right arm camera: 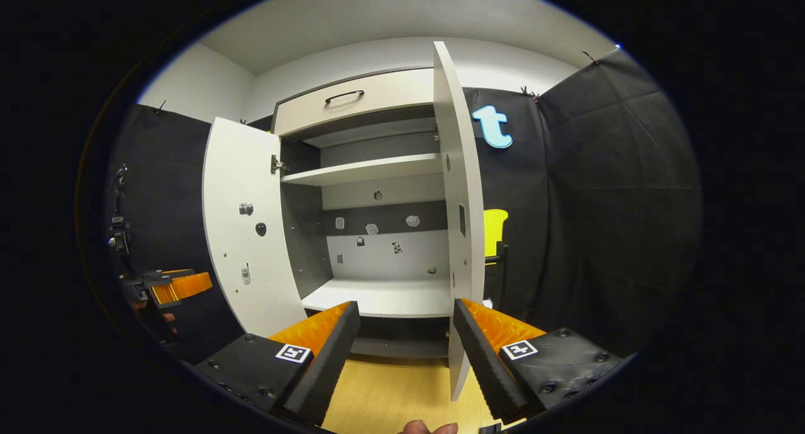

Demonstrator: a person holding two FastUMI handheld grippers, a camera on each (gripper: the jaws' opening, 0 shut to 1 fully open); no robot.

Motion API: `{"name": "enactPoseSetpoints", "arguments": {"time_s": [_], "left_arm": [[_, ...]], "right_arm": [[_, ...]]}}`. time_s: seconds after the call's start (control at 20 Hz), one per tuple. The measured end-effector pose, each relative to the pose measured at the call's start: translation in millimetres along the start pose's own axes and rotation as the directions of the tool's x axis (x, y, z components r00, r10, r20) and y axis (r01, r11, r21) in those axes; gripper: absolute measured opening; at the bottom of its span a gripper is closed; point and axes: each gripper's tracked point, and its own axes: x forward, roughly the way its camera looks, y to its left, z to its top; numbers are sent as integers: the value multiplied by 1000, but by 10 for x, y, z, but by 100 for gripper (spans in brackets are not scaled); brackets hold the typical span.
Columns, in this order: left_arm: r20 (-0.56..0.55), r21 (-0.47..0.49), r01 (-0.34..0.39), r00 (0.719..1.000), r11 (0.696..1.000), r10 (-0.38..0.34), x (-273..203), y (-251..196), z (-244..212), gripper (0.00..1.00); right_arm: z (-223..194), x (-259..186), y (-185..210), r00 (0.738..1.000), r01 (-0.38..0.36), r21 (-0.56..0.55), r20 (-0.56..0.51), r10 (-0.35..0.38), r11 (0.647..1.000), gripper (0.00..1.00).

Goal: Open the right door of the double-door shoe cabinet with the right hand, and open the left door with the left hand.

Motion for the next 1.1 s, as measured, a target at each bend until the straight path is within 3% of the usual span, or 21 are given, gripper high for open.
{"name": "enactPoseSetpoints", "arguments": {"time_s": [0.2,0.25,0.3,0.55,1.1], "left_arm": [[6,17,16,1000,1000,-16,48,-242,9,95],[7,29,20,1000,999,-20,62,-306,12,95],[10,39,22,1000,999,-22,65,-353,30,95],[20,31,62,998,998,-62,108,-637,68,95],[25,28,35,999,999,-36,178,-595,71,95]], "right_arm": [[39,0,-61,1000,13,7,13,-13,1000,94],[48,3,-67,1000,16,9,14,-16,1000,99],[53,3,-73,1000,18,11,17,-18,1000,95],[106,22,-101,999,34,10,30,-35,999,97],[71,119,-31,999,31,8,21,-31,999,97]]}}
